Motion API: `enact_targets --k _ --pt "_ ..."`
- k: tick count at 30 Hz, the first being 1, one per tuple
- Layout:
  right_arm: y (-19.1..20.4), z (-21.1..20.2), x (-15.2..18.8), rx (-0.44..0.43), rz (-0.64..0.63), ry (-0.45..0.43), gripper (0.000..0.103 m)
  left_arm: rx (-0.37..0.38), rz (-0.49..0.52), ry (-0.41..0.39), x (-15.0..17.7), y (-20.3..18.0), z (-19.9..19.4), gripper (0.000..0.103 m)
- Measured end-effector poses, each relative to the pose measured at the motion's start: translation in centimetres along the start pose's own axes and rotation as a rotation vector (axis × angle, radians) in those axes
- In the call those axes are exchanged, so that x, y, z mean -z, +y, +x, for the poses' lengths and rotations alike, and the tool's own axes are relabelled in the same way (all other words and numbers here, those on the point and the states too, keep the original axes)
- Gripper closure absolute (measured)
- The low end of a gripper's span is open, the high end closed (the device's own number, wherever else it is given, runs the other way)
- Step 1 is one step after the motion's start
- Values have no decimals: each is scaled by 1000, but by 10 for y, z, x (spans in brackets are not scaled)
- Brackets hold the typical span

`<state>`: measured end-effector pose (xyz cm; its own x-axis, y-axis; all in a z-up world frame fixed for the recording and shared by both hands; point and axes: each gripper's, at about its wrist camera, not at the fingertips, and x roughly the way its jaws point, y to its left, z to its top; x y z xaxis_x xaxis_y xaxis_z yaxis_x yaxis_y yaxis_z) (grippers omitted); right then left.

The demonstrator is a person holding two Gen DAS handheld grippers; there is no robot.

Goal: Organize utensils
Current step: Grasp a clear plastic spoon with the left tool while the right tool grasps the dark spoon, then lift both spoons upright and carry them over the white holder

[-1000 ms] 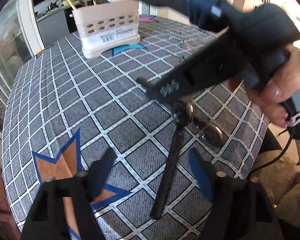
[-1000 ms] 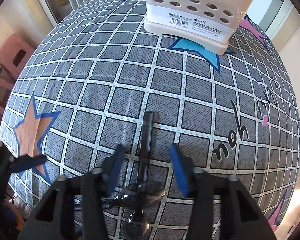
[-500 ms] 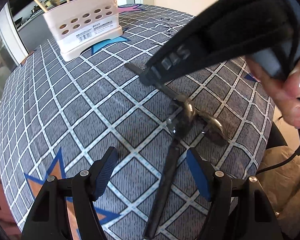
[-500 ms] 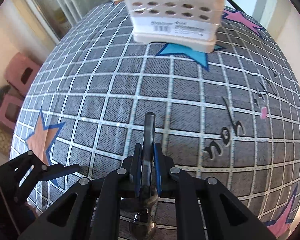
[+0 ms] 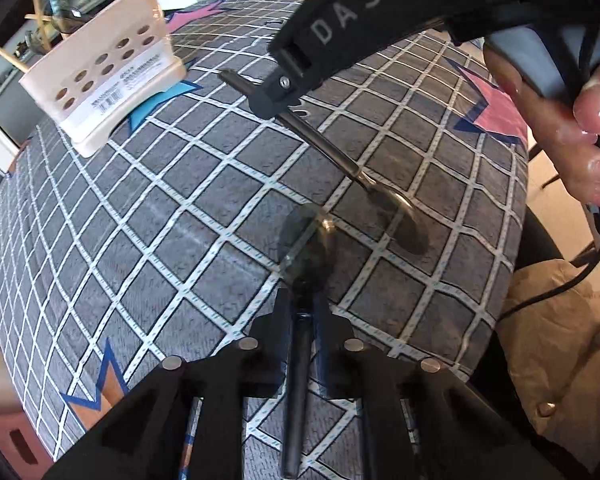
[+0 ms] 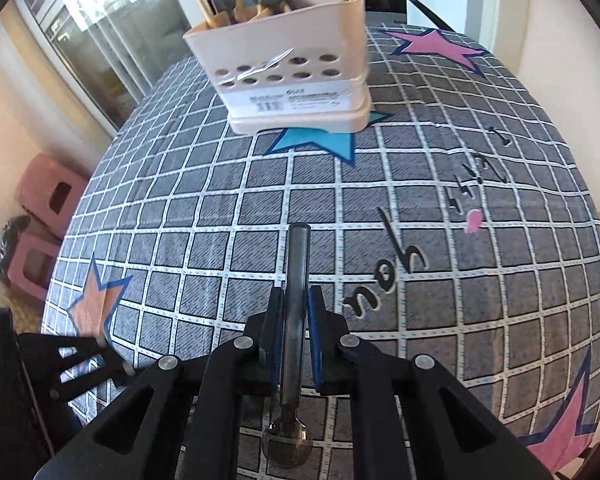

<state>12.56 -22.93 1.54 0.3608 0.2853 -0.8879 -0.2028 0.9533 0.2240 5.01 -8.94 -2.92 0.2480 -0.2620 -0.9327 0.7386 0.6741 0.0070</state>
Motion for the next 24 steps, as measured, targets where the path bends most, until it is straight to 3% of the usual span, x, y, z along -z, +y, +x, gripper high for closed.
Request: enact_targets --k 6,12,24 --pt "-8 -10 5 -10 20 -31 90 35 -142 -83 8 14 -11 61" --pt "-14 -12 9 -29 50 -51 90 23 -297 -201 14 38 -32 61" --pt "-8 -22 3 -52 65 -85 90 -68 -394 -337 6 66 -59 61"
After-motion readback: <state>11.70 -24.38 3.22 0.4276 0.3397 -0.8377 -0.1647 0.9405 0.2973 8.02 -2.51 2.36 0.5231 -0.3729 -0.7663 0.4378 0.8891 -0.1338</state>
